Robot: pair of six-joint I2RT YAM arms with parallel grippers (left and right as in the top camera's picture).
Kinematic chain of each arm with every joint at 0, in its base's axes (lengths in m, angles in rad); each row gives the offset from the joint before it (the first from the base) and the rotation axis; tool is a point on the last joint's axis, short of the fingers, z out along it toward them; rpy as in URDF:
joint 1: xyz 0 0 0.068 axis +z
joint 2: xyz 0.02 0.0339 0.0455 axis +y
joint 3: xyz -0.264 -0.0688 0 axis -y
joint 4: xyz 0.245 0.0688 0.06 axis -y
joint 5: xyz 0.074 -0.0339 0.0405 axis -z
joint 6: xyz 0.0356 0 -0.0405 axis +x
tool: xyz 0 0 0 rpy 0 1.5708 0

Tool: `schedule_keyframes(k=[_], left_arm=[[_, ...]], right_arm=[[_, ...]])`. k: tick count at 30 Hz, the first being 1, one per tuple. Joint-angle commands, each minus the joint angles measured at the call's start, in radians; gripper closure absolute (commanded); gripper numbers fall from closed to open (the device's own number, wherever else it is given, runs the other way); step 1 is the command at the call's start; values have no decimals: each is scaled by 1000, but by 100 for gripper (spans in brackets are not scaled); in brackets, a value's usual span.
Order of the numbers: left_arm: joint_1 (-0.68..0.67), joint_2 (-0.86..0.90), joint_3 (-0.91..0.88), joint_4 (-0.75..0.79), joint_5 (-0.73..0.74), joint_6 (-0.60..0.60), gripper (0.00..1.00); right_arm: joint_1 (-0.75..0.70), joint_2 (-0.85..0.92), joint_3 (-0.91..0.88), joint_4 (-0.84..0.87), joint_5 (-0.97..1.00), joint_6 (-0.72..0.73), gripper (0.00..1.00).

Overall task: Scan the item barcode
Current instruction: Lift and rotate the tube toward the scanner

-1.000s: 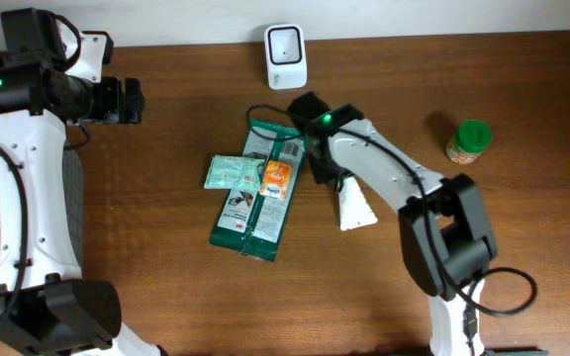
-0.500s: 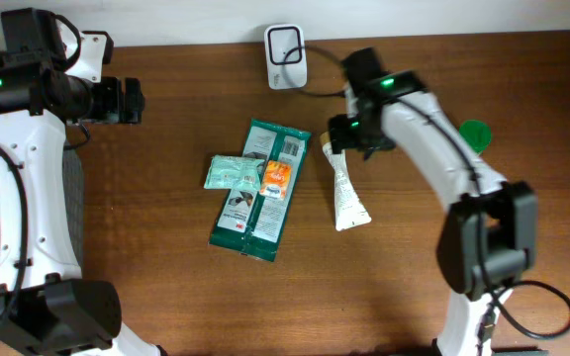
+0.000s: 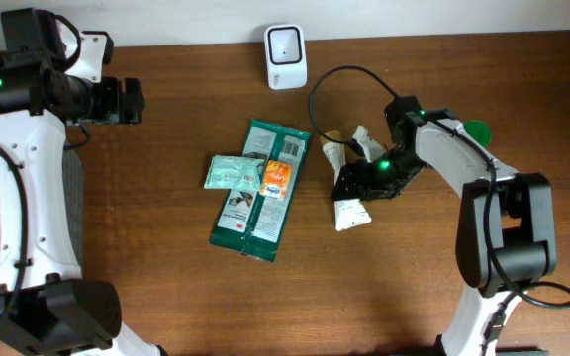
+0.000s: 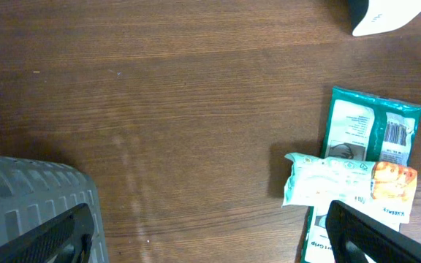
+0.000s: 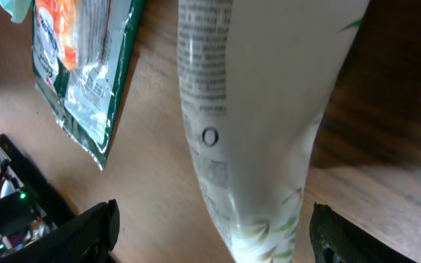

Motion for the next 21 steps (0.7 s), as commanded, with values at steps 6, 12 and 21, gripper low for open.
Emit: schedule_keyframes(k=[6, 12, 21], left_arm=[[2, -4, 5, -1, 3, -13, 1], [2, -4, 5, -1, 3, -13, 1], [2, -4, 5, -1, 3, -13, 1]], right_arm=[[2, -7, -136, 171, -16, -15, 29], [2, -7, -136, 220, -21, -14, 74], [2, -69, -35, 203, -247, -15, 96]])
